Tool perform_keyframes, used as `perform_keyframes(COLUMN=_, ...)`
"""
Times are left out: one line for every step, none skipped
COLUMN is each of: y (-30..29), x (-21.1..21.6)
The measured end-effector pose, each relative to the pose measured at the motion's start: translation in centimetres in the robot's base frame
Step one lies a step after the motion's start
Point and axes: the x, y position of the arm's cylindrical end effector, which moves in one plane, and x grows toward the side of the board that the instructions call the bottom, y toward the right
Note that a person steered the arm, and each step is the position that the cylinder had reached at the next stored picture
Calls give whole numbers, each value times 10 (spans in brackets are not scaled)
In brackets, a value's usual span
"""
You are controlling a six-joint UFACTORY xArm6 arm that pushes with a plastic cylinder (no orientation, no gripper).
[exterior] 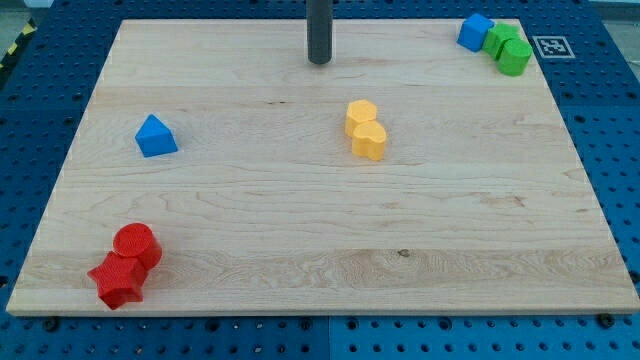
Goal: Move the blue triangle below the blue cube
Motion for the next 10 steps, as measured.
perform_keyframes(y=-60, x=2)
perform_keyframes(y=-114, x=5)
perform_keyframes(y=-114, x=5)
perform_keyframes(y=-114, x=5)
perform_keyframes(y=-139, x=4)
perform_keyframes(y=-200, x=5)
perform_keyframes(y=-248, x=28)
perform_keyframes(y=-259, x=74)
perform_keyframes(y=-247, x=117)
perform_keyframes(y=-214, x=146)
